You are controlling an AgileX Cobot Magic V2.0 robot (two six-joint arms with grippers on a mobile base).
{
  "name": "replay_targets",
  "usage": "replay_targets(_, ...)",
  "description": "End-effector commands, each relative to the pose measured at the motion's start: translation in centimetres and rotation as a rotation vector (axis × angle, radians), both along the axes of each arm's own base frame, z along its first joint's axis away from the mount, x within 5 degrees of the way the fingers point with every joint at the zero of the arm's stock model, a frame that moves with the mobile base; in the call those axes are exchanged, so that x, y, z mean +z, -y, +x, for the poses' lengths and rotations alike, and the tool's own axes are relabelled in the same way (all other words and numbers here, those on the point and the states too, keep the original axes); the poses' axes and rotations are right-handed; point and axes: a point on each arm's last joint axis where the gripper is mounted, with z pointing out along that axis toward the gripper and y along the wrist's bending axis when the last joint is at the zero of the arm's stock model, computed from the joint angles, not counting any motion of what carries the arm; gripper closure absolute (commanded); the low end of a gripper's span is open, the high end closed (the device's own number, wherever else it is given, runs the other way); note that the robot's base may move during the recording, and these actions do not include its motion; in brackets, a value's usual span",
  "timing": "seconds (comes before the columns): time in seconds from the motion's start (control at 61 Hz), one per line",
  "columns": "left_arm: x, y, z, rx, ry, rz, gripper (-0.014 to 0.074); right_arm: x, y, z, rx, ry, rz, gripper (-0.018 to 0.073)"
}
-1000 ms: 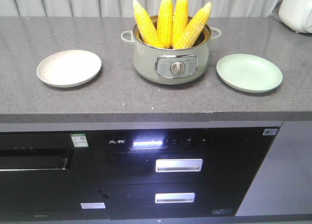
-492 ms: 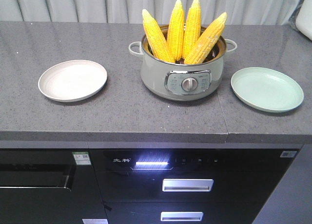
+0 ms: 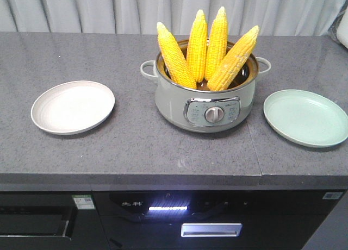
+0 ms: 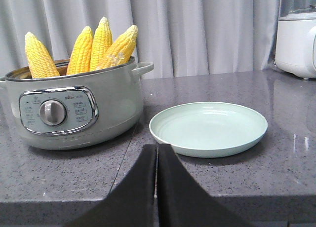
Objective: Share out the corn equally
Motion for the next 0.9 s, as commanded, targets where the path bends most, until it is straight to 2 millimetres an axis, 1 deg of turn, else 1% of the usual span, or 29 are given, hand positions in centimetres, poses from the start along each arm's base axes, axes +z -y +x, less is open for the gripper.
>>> replay_targets(0.0,1.54,-0.02,-0.27,-0.001,0.113,-0.008,0.0603,0.11,-0.02,-0.02,-0.001,0.066,-0.018,0.0561)
replay_targets(0.885,1.54,-0.02,-0.27,-0.001,0.113,-0.008,0.0603,0.11,-0.02,-0.02,-0.001,0.066,-0.018,0.0561)
